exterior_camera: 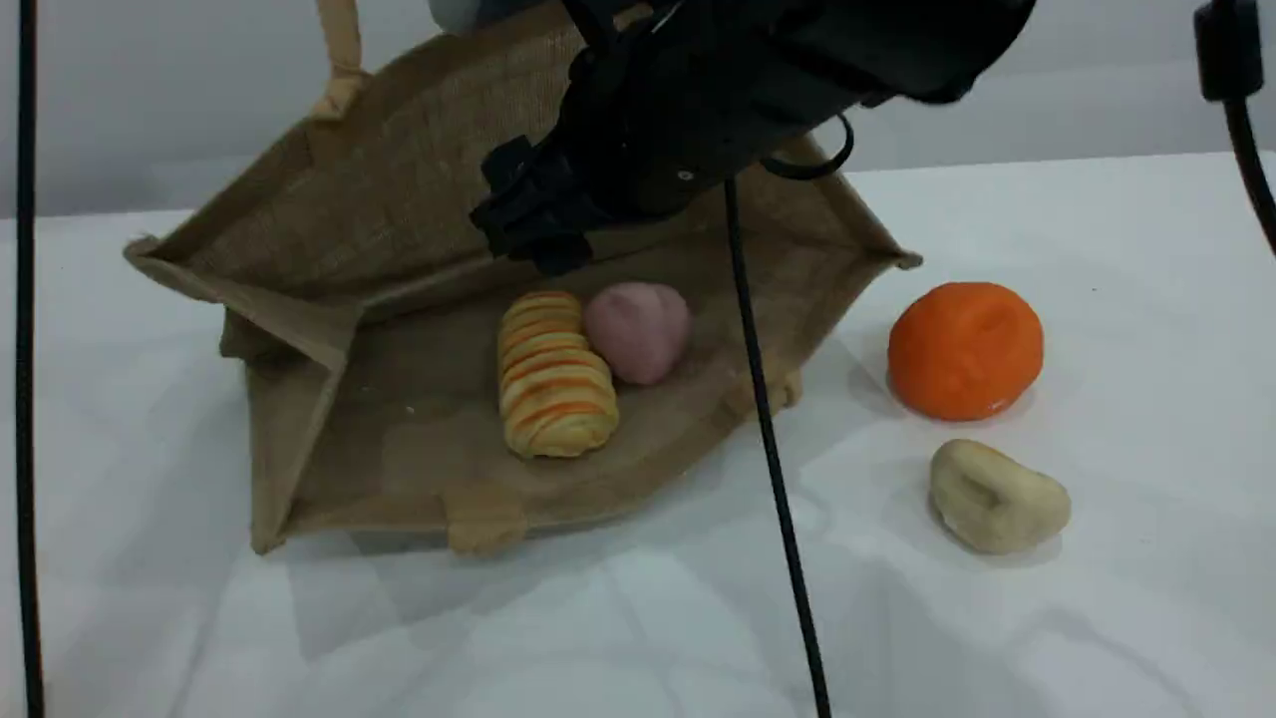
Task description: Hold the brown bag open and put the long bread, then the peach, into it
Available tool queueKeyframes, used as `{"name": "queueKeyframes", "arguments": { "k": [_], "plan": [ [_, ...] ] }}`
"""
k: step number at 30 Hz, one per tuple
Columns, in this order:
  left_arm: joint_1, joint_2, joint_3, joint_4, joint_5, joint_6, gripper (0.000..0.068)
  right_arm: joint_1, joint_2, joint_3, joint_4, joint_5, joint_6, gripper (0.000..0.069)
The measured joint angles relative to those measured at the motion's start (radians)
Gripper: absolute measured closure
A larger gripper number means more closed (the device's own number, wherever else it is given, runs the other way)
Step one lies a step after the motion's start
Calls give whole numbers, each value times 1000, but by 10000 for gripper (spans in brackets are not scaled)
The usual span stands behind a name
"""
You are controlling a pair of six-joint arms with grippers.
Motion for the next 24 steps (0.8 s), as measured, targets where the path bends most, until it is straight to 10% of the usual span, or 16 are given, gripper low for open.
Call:
{"name": "queueKeyframes", "arguments": {
  "k": [13, 24],
  "plan": [
    [0, 0, 0, 0, 0, 0, 583, -145, -282, 0, -10, 346, -1, 169],
    [0, 0, -1, 0, -1, -21, 583, -459, -548, 0, -28, 476, -2, 169]
  ]
}}
